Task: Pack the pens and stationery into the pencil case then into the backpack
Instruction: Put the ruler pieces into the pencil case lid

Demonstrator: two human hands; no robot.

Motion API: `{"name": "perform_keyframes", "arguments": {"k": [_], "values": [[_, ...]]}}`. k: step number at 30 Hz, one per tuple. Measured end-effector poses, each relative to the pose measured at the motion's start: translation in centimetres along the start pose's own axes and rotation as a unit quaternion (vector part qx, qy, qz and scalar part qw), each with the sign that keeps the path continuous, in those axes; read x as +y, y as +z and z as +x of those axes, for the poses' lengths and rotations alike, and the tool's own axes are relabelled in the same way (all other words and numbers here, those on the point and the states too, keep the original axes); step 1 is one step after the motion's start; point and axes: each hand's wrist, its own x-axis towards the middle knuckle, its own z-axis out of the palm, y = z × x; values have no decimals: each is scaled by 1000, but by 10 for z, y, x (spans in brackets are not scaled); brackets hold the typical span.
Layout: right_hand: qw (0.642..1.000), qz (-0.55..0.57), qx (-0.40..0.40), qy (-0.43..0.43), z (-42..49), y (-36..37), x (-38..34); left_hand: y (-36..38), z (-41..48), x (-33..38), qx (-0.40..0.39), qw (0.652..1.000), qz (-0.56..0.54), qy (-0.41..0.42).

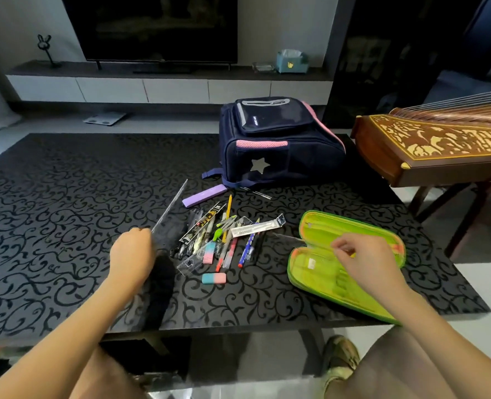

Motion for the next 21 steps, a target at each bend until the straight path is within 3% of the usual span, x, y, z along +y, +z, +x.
{"name": "perform_keyframes", "arguments": {"k": [4, 7, 11, 13, 18, 21], "values": [[999, -51, -9, -3, -38, -9, 40, -8, -8, 50, 109, 975, -86, 172], [993, -115, -3, -35, -59, 2, 68, -10, -13, 115, 120, 933, -119, 317], [972, -218, -66, -60, -78, 12, 80, -5, -25, 186, 81, 878, -103, 460], [969, -228, -53, -79, -83, 13, 80, 2, -27, 210, 61, 856, -61, 510], [966, -228, -63, -101, -87, 15, 85, 18, -24, 246, -45, 805, -11, 592], [966, -229, -74, -95, -83, 22, 101, 17, -19, 261, -135, 805, 15, 578]]}}
